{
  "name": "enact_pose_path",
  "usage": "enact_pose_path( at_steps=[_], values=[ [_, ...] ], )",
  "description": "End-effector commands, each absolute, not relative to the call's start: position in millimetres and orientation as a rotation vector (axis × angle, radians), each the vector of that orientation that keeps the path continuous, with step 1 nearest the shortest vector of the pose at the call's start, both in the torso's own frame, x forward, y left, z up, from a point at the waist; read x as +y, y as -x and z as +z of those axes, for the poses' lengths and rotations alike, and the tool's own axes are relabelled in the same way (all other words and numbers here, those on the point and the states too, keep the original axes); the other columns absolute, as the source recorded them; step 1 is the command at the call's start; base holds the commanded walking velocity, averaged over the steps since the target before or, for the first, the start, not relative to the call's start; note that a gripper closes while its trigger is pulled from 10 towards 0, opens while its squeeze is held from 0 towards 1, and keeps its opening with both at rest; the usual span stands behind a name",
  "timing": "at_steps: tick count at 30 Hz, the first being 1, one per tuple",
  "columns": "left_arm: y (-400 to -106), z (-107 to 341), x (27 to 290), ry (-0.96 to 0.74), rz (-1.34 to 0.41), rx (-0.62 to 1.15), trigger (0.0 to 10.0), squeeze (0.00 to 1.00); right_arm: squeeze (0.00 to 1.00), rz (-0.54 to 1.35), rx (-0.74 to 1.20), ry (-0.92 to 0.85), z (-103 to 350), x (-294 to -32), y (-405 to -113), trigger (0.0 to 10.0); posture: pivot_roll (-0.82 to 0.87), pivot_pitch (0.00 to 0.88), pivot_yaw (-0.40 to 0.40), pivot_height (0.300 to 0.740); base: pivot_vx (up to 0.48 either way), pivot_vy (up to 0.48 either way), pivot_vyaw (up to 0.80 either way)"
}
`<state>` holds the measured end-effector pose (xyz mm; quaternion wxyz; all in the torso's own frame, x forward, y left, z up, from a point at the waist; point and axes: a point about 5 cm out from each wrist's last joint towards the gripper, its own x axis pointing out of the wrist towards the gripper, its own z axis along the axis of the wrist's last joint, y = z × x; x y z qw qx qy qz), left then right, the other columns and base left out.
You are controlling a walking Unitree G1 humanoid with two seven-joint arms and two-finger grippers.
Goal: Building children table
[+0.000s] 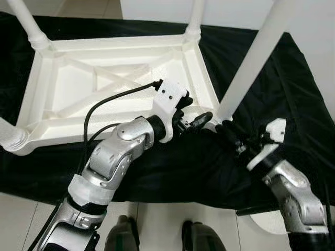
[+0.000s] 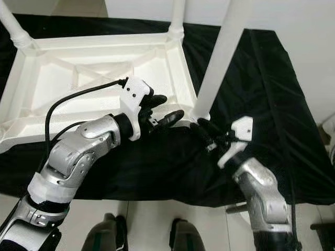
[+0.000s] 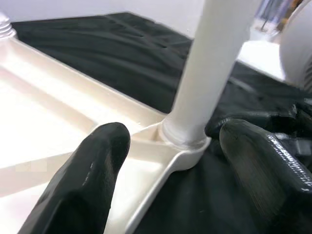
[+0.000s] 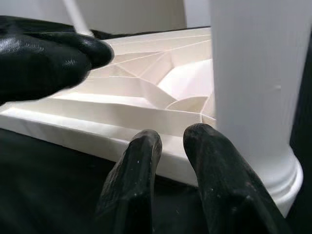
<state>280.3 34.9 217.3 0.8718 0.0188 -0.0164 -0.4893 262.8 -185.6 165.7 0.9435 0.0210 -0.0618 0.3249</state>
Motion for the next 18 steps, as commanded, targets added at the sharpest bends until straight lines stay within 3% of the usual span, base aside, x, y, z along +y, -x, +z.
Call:
enact_pose_path(
  at_steps=[1, 11, 18],
  values=[
    [-277, 215, 35, -0.061, -1.018, -0.038, 10.0, 0.00, 0.00, 0.668, -0.111, -0.032, 163, -190, -266, 10.0, -0.03, 0.171, 0.004, 0.740, 0.000, 0.000, 0.00],
    [-268, 195, 35, -0.181, -1.057, 0.048, 10.0, 0.00, 0.00, 0.612, -0.142, 0.017, 175, -208, -288, 10.0, -0.02, 0.153, 0.004, 0.740, 0.000, 0.000, 0.00],
    [-280, 180, 40, -0.266, -0.927, 0.160, 10.0, 0.00, 0.00, 0.471, -0.192, 0.010, 179, -221, -294, 10.0, -0.02, 0.162, 0.021, 0.740, 0.000, 0.000, 0.00]
  ],
)
